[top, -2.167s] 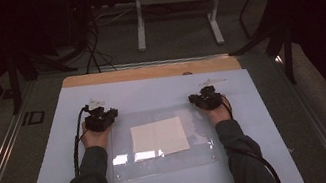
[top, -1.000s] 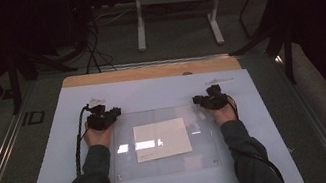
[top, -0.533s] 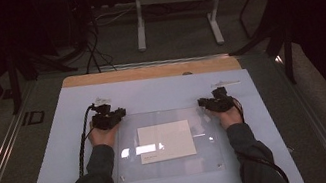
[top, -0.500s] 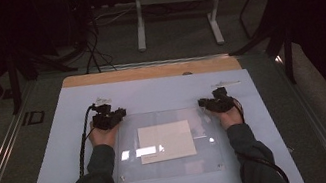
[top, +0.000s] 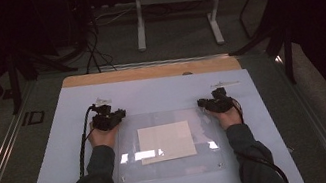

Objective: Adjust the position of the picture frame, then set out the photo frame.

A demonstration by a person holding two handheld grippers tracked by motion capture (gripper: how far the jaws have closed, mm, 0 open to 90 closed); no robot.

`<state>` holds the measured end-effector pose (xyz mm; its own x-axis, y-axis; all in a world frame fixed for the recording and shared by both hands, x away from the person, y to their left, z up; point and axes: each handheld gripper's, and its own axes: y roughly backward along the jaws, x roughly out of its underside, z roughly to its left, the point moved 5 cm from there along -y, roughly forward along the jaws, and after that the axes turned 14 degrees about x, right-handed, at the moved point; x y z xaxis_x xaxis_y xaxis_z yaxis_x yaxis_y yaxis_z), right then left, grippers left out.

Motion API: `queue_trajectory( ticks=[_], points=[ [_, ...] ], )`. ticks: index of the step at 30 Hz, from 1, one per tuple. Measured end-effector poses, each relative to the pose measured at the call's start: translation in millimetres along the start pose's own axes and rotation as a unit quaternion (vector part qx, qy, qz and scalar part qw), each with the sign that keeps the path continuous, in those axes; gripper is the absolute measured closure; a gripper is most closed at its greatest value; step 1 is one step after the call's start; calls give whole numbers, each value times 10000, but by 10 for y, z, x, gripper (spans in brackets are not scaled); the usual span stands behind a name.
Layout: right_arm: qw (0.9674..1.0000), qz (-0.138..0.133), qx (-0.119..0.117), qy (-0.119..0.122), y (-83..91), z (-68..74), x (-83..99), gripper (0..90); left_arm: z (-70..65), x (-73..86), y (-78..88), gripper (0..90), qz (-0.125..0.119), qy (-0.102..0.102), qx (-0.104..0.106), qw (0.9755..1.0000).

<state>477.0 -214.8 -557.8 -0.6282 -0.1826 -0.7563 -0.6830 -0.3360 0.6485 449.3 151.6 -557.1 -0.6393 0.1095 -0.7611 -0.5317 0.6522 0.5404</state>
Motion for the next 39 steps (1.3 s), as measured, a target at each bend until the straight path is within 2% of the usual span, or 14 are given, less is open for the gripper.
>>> queue_trajectory(
  ticks=[5, 27, 31, 35, 39],
  points=[
    [10000, 13, -8, 33, -7, 1, -5, 814, -1, 5, 8, 816, 27, -16, 17, 10000],
    [9999, -16, -15, 106, -11, 3, -1, 811, 22, 51, 4, 792, -133, 85, 169, 9997],
    [9999, -28, 22, 135, -3, -2, 5, 787, 38, 108, 18, 755, -100, 28, 182, 9998],
    [9996, -149, 87, 243, 51, -15, 4, 740, 28, 117, 94, 732, -214, -76, 216, 9995],
    [9986, -348, 103, 376, 161, -32, -6, 739, 11, 92, 183, 723, -367, -208, 234, 9988]
  ],
)
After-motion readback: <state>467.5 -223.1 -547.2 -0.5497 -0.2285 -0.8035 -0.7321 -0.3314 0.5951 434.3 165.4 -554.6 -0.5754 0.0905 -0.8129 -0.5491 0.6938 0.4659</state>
